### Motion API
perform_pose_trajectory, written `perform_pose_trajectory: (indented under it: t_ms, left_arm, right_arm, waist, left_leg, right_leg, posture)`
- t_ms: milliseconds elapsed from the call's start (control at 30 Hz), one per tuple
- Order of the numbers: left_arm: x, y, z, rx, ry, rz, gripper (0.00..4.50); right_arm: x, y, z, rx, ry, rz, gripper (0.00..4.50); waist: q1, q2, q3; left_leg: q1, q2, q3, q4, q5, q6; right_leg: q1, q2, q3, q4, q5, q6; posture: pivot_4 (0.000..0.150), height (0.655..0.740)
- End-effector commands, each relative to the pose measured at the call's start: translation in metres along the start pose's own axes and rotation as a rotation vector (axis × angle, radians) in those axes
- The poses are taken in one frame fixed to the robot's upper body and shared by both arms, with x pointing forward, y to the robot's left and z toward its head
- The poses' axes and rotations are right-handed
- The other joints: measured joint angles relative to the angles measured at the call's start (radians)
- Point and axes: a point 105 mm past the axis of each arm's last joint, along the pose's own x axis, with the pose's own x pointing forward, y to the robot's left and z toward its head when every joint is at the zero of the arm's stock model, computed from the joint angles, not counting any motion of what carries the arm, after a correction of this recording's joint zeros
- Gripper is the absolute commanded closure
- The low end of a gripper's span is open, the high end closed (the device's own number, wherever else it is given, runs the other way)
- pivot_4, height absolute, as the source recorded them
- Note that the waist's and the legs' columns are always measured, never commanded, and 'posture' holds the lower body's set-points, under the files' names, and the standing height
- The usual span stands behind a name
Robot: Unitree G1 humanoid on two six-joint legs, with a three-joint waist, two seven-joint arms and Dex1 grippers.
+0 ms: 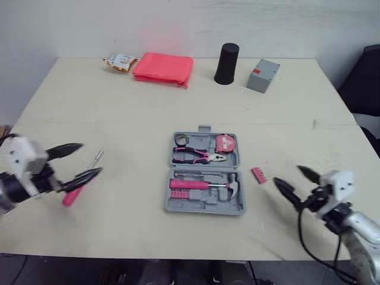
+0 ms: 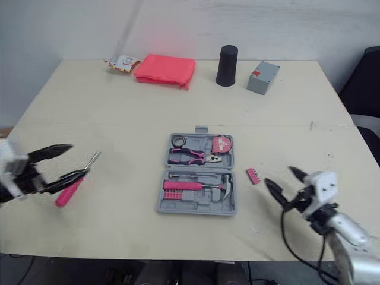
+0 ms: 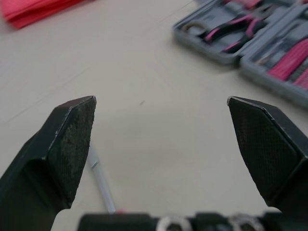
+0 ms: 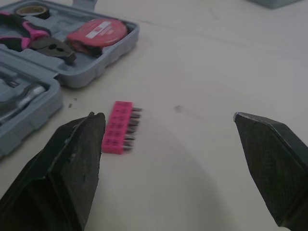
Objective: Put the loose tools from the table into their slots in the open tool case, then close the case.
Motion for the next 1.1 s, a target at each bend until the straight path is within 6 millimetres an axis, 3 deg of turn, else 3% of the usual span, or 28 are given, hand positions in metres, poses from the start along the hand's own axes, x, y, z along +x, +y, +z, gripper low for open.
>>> perform_pose_trajectory:
  t_ms: [33,167,367,767,867,933,967,1000,1067,1100]
  left_arm:
    - [0.020,-0.025,0.015,0.007,-0.019,-0.149,0.08]
    - [0.040,-0.048,0.020,0.006,-0.046,-0.260,0.08]
    - [0.054,-0.072,0.024,-0.016,-0.080,-0.363,0.08]
    - [0.058,-0.082,0.017,-0.010,-0.068,-0.407,0.08]
    - [0.057,-0.084,0.015,-0.015,-0.058,-0.417,0.00]
    - [0.056,-0.085,0.013,-0.016,-0.050,-0.421,0.00]
    - [0.056,-0.085,0.012,-0.016,-0.046,-0.423,0.00]
    - [0.055,-0.086,0.010,-0.013,-0.032,-0.435,0.00]
    - [0.054,-0.087,0.009,-0.005,-0.019,-0.450,0.00]
    - [0.054,-0.086,0.009,0.003,-0.017,-0.452,0.00]
  right_arm:
    - [0.004,0.017,0.003,-0.005,0.034,0.066,0.00]
    - [0.014,0.014,-0.006,-0.034,0.058,0.009,0.00]
    - [0.023,0.017,-0.022,-0.076,0.110,0.003,0.00]
    - [0.027,0.018,-0.037,-0.013,0.154,-0.114,0.00]
    - [0.027,0.021,-0.041,0.001,0.167,-0.102,0.78]
    - [0.027,0.020,-0.043,0.011,0.180,-0.108,1.63]
    - [0.027,0.019,-0.046,0.003,0.198,-0.114,2.39]
    - [0.027,0.019,-0.046,-0.013,0.201,-0.104,2.51]
    - [0.027,0.018,-0.045,-0.010,0.193,-0.117,3.53]
    - [0.027,0.018,-0.044,-0.007,0.187,-0.120,3.71]
  waist:
    - [-0.001,0.000,0.000]
    - [-0.004,0.000,0.000]
    - [0.000,0.000,0.000]
    - [-0.001,-0.003,-0.001]
    - [-0.001,-0.005,-0.003]
    - [-0.001,-0.006,-0.003]
    - [0.000,-0.006,-0.003]
    - [0.001,-0.007,-0.004]
    - [0.001,-0.008,-0.005]
    - [0.001,-0.008,-0.005]
  left_leg:
    - [0.000,0.000,0.000,-0.001,0.000,0.001]
    - [0.000,0.001,0.001,-0.001,0.000,0.000]
    - [0.001,0.001,0.003,0.000,0.001,0.001]
    - [0.001,0.001,0.003,0.001,0.001,0.000]
    - [0.001,0.001,0.003,0.001,0.001,0.000]
    - [0.001,0.001,0.003,0.001,0.001,0.000]
    - [0.001,0.001,0.003,0.001,0.001,0.000]
    - [0.001,0.001,0.003,0.001,0.001,0.000]
    - [0.002,0.001,0.003,0.001,0.001,0.000]
    - [0.002,0.001,0.003,0.001,0.001,0.000]
  right_leg:
    - [0.000,0.001,0.000,0.000,0.000,0.000]
    - [0.000,0.003,0.000,0.000,0.000,0.000]
    - [0.000,0.004,0.002,0.001,0.000,0.000]
    - [0.000,0.005,0.003,0.001,0.000,0.000]
    - [0.000,0.005,0.003,0.001,0.000,0.000]
    - [0.000,0.005,0.003,0.001,0.000,0.000]
    - [0.000,0.005,0.003,0.001,0.000,0.000]
    - [0.000,0.004,0.003,0.001,0.000,0.000]
    - [0.001,0.004,0.003,0.001,0.000,0.000]
    - [0.001,0.004,0.003,0.000,0.000,0.000]
  posture:
    - [0.150,0.7400]
    - [0.150,0.7400]
    - [0.150,0.7400]
    - [0.150,0.7400]
    - [0.150,0.7400]
    - [0.150,0.7400]
    - [0.150,0.7400]
    - [0.150,0.7400]
    - [0.150,0.7400]
    - [0.150,0.7400]
